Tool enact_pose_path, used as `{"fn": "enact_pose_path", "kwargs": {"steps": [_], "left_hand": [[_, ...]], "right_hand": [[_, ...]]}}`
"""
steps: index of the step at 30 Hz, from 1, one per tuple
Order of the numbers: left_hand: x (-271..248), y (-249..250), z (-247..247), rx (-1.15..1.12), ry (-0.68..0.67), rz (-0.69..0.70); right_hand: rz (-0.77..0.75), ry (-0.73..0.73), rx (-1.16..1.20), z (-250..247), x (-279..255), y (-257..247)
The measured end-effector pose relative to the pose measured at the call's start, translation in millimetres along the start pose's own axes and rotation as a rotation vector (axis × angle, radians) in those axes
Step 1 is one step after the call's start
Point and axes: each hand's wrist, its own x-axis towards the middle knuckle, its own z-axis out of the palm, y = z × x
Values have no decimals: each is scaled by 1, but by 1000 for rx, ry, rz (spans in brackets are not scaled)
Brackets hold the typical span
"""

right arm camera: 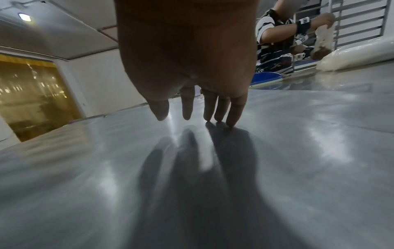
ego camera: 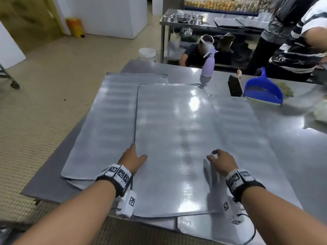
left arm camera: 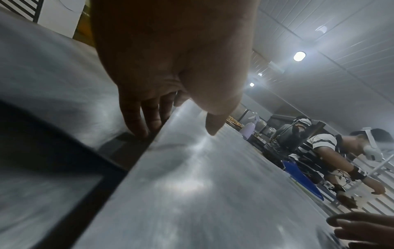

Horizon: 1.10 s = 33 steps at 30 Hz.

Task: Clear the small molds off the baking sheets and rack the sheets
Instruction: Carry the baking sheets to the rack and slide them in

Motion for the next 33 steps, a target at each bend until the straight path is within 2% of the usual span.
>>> {"fn": "enact_pose_path", "kwargs": {"steps": [9, 16, 21, 24, 28, 33], "left_hand": [[68, 18, 3, -44, 101, -63], [90, 22, 18, -185, 250, -113], [85, 24, 26, -308, 323, -61], [76, 41, 30, -307, 363, -38], [55, 72, 48, -311, 381, 22], [25, 116, 96, -335, 357, 59]], "right_hand": [[169, 37, -12, -31, 68, 29], [179, 55, 75, -32, 92, 41], [150, 23, 114, -35, 96, 45], [134, 30, 156, -48, 93, 54], [124, 60, 200, -76, 81, 88], [129, 96, 216, -117, 67, 154]]}}
